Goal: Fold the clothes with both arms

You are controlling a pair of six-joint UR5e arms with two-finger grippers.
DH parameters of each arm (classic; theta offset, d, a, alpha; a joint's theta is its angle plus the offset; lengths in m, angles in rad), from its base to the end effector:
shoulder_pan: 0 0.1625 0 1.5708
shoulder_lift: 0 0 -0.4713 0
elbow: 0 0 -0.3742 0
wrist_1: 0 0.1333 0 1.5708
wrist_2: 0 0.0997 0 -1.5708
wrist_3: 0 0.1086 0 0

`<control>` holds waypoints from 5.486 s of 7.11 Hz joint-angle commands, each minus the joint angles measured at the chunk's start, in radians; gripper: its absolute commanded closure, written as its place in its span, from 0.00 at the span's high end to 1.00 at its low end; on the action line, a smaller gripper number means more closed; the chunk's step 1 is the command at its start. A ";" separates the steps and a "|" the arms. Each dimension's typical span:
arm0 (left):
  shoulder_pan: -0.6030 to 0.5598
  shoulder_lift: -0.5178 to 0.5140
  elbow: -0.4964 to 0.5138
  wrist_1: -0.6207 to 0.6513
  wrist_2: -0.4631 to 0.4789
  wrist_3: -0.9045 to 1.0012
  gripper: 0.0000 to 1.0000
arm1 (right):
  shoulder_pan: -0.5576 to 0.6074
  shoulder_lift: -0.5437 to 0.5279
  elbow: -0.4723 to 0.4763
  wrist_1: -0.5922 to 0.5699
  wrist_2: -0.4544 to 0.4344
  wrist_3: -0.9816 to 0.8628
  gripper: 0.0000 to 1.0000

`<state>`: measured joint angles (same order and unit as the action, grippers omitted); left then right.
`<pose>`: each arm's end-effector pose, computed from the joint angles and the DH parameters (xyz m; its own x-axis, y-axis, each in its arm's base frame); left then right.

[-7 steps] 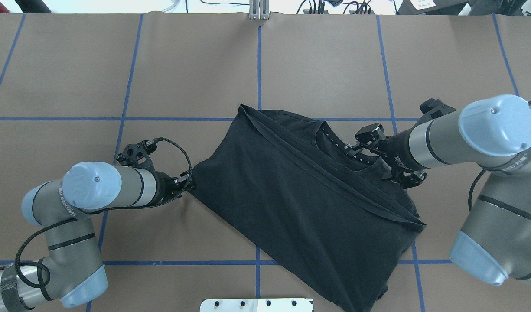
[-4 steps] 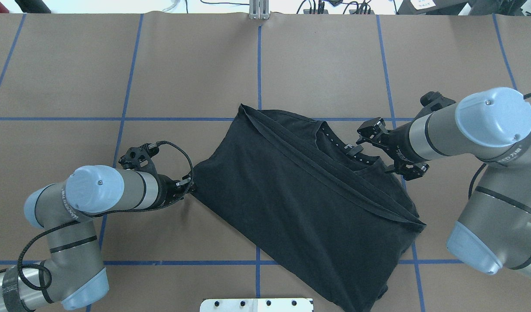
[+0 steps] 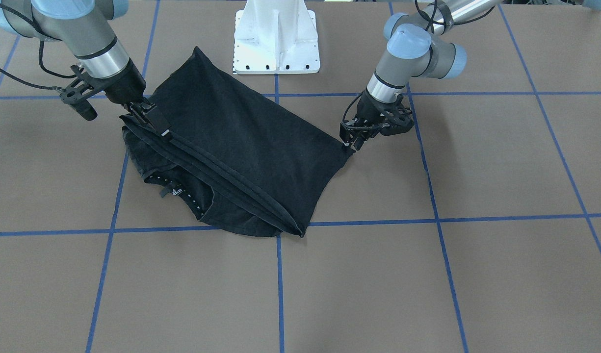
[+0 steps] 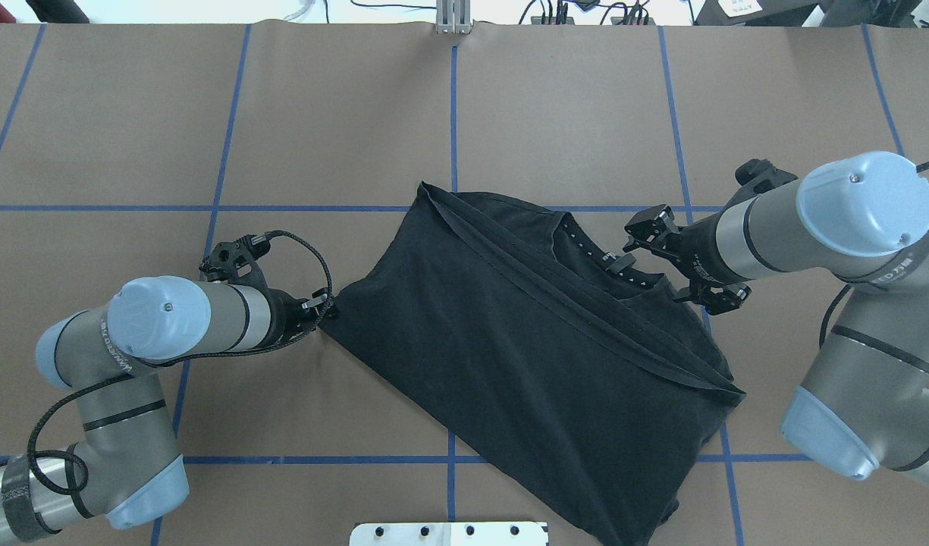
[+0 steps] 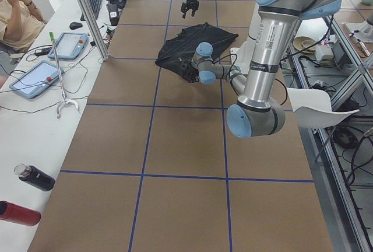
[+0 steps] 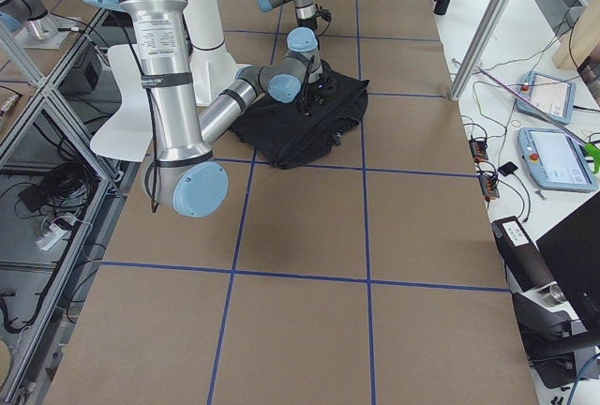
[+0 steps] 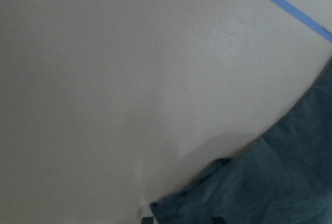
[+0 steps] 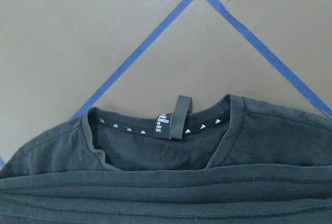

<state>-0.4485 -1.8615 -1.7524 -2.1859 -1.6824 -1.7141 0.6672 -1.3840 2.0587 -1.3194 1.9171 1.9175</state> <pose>0.4973 -0.3738 0.4057 0.3657 -0.3335 -0.8690 0.3984 0.8999 -0.1777 -0.3498 -0.3983 0.3736 0.3186 0.6579 0.6824 -0.5074 0.7265 -0.4634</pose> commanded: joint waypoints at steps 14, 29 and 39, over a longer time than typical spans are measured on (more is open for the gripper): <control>-0.140 -0.097 0.059 0.023 0.029 0.233 0.00 | -0.006 0.003 -0.017 0.000 0.002 0.000 1.00; -0.394 -0.286 0.473 -0.321 -0.071 0.478 0.58 | -0.207 0.293 -0.167 -0.189 -0.076 -0.383 0.98; -0.403 0.016 0.022 -0.067 -0.120 0.554 0.59 | -0.311 0.419 -0.292 -0.414 -0.208 -1.255 0.32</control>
<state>-0.8513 -1.8459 -1.7284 -2.2535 -1.8012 -1.1583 0.3570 -0.9673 1.7681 -1.7265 1.7128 0.6959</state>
